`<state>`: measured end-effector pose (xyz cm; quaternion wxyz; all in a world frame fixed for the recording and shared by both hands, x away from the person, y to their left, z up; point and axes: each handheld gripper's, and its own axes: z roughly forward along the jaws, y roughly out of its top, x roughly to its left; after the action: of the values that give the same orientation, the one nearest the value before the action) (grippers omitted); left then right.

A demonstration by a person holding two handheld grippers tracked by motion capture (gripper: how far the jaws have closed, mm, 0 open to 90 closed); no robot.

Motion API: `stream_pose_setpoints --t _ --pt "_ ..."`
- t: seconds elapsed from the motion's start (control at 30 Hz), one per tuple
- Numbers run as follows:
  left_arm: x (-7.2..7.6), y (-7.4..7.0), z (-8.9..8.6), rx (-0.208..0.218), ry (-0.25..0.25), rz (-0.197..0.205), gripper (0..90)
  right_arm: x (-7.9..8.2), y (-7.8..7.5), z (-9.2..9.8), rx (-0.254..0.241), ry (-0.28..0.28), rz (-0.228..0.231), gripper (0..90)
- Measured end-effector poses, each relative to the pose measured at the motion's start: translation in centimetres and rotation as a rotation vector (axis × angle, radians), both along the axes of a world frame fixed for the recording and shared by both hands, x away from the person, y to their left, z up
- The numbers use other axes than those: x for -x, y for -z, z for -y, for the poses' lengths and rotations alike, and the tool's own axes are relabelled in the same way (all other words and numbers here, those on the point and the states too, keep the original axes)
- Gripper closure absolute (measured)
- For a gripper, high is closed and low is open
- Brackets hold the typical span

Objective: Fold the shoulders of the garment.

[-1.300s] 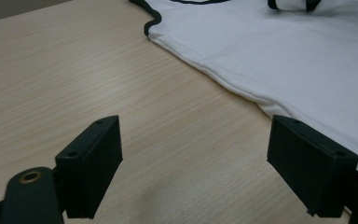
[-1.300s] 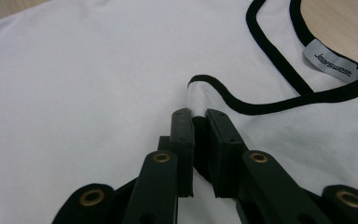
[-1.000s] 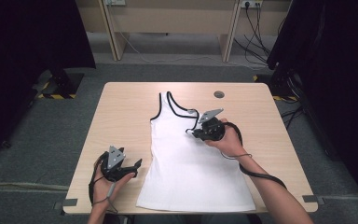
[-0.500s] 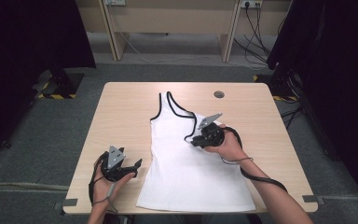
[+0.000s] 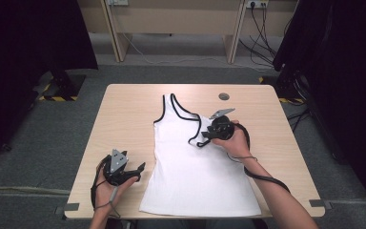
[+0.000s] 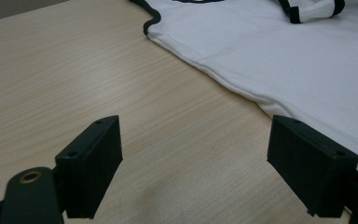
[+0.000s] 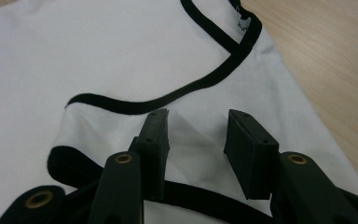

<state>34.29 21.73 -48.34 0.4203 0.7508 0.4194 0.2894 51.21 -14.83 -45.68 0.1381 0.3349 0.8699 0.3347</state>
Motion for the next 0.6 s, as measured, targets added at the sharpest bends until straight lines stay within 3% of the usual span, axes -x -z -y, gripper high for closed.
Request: stream_pose_setpoints --t 0.3,0.6 --pt "-0.01 0.01 0.06 -0.006 0.0 -0.001 17.5 0.17 0.72 -0.13 0.046 -0.002 0.008 53.5" --pt "0.03 0.01 0.12 -0.013 0.002 0.001 17.5 0.21 0.58 0.06 0.026 0.013 -0.004 46.6"
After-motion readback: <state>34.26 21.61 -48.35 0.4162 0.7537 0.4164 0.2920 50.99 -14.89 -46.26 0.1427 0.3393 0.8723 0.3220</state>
